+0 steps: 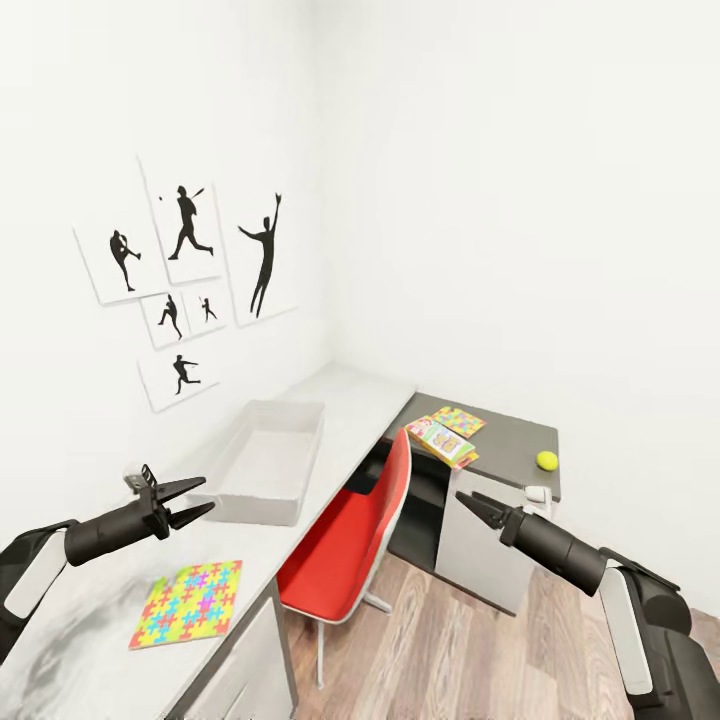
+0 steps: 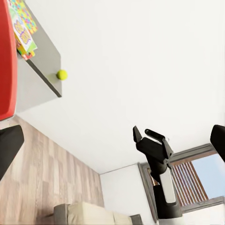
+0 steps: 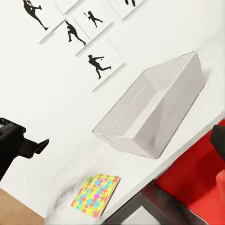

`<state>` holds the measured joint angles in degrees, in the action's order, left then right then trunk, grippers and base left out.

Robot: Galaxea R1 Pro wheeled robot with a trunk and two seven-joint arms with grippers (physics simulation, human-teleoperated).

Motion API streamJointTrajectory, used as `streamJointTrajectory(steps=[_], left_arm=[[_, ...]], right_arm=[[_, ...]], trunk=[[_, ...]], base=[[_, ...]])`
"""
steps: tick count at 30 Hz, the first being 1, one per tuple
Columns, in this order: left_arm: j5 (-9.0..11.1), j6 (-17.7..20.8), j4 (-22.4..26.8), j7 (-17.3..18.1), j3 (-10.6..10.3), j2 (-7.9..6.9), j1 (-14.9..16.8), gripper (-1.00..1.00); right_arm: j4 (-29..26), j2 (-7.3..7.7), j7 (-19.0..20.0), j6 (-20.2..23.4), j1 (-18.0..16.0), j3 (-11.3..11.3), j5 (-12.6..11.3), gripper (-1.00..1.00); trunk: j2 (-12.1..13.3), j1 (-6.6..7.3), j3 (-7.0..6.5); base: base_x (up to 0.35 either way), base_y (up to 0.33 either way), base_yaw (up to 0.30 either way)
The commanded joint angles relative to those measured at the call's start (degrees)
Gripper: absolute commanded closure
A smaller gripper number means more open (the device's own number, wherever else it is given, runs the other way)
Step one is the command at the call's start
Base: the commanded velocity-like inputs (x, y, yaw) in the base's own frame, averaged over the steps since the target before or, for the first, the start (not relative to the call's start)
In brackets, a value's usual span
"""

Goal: Put all the toys in the child's room - the three board games (two on the bed and one on the table), the two jigsaw puzzles on the table, and the tennis ball on the table - inside the toy box on the table in the child's room.

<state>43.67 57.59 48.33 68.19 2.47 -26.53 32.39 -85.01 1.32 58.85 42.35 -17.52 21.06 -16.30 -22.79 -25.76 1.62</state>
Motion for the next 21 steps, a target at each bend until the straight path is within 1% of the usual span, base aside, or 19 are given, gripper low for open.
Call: streamJointTrajectory(steps=[1,4,7,14,21], left_arm=[[0.1,0.3,0.0,0.1,0.0,-0.02,0.0,-1.0],[0.0,0.3,0.0,0.1,0.0,-0.02,0.0,-1.0],[0.0,0.3,0.0,0.1,0.0,-0.02,0.0,-1.0],[0.0,0.3,0.0,0.1,0.1,-0.09,0.0,-1.0],[0.0,0.2,0.0,0.0,0.0,-0.02,0.0,-1.0]], right_arm=[[0.0,0.0,0.1,0.4,-0.1,0.0,-0.2,-1.0],[0.0,0.03,0.2,0.4,-0.1,0.0,-0.3,-1.0],[0.0,0.05,0.2,0.4,-0.1,0.1,-0.3,-1.0],[0.0,0.08,0.3,0.4,-0.1,0.1,-0.4,-1.0],[0.0,0.16,0.6,0.4,-0.1,0.3,-2.1,-1.0]], trunk=[[-0.1,-0.02,0.12],[-0.1,-0.02,0.1],[-0.1,-0.02,0.09],[-0.1,-0.02,0.09],[-0.1,-0.02,0.09]], base=[[-0.154,0.0,-0.081],[-0.112,0.0,-0.05],[-0.04,0.0,-0.164],[-0.008,0.0,-0.255],[-0.001,0.0,-0.279]])
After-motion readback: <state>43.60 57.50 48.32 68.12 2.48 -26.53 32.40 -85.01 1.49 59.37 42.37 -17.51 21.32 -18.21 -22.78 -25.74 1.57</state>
